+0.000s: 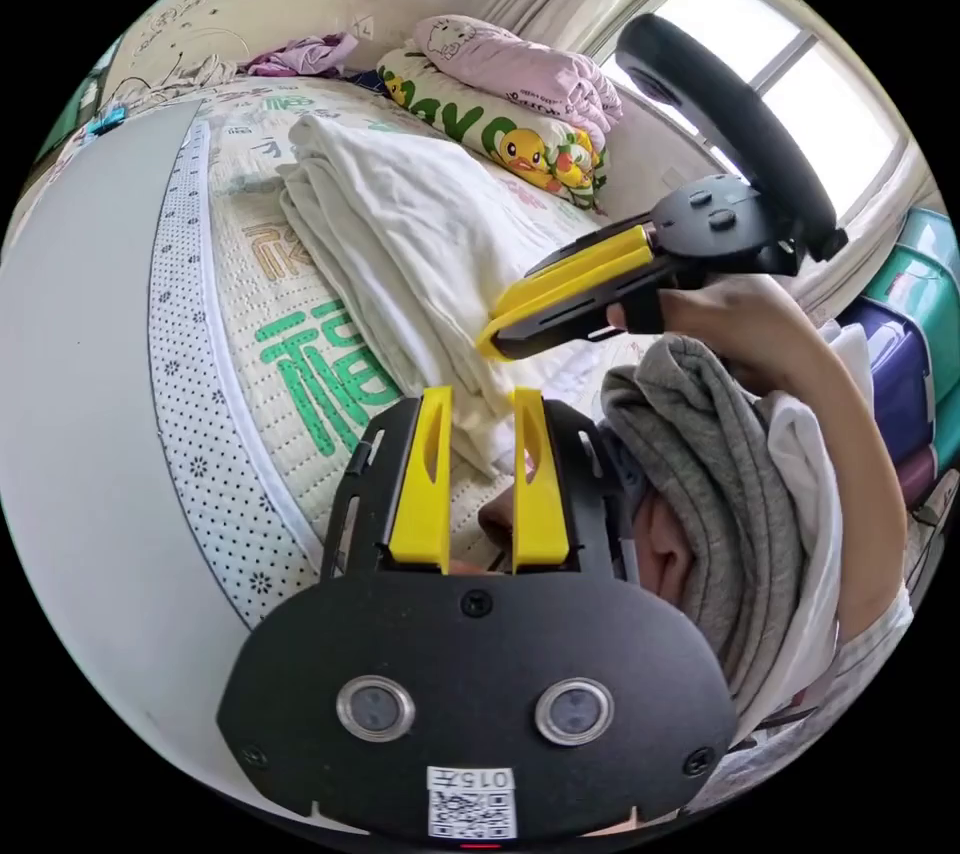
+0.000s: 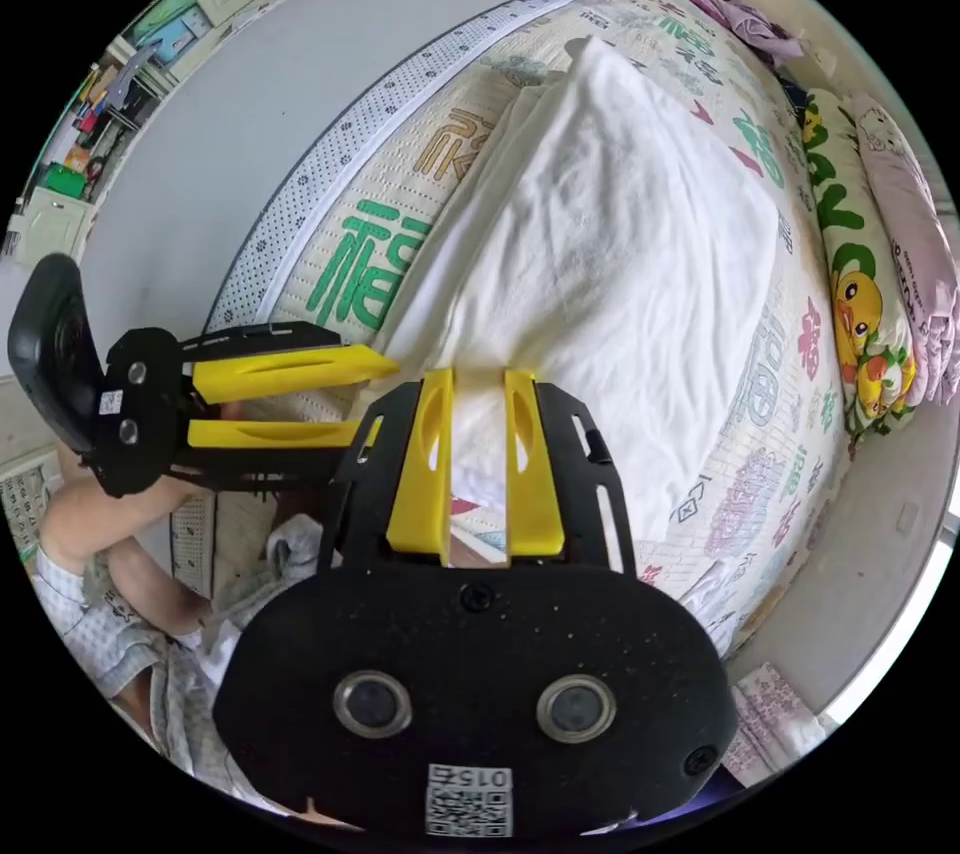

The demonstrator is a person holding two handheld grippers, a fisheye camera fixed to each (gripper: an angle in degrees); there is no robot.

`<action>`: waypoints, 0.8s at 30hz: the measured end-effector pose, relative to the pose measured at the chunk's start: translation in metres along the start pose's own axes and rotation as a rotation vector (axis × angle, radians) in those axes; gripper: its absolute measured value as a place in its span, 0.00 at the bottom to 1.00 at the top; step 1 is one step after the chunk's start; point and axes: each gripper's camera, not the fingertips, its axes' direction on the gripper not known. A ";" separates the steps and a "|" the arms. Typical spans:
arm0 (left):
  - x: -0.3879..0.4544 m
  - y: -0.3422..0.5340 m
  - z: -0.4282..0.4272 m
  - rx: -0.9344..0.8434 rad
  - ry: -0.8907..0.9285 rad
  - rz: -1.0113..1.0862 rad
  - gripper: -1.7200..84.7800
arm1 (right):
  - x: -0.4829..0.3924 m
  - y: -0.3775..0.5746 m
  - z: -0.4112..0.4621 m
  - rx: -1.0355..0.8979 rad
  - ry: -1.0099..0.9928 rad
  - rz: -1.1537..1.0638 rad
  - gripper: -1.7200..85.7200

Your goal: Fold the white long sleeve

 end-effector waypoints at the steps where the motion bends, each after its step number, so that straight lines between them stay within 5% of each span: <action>1: -0.003 0.003 -0.003 0.012 0.012 -0.020 0.12 | -0.001 0.002 0.000 0.003 0.031 -0.006 0.06; 5: -0.001 0.003 -0.016 0.038 -0.041 -0.045 0.12 | 0.018 0.026 -0.023 0.148 0.073 0.113 0.02; 9: 0.026 -0.007 -0.044 0.181 -0.124 0.015 0.12 | 0.073 0.097 -0.067 0.492 -0.114 0.354 0.01; 12: 0.043 -0.027 -0.029 0.124 -0.165 0.032 0.16 | 0.104 0.140 -0.068 0.622 -0.252 0.449 0.01; 16: 0.035 -0.043 0.014 -0.038 -0.115 -0.048 0.18 | 0.121 0.168 -0.060 0.675 -0.334 0.476 0.02; 20: 0.030 -0.039 0.003 -0.004 -0.160 -0.079 0.10 | 0.117 0.183 -0.060 0.692 -0.302 0.445 0.02; 24: 0.012 -0.035 -0.035 0.049 0.029 -0.139 0.03 | 0.117 0.205 -0.057 0.722 -0.287 0.462 0.02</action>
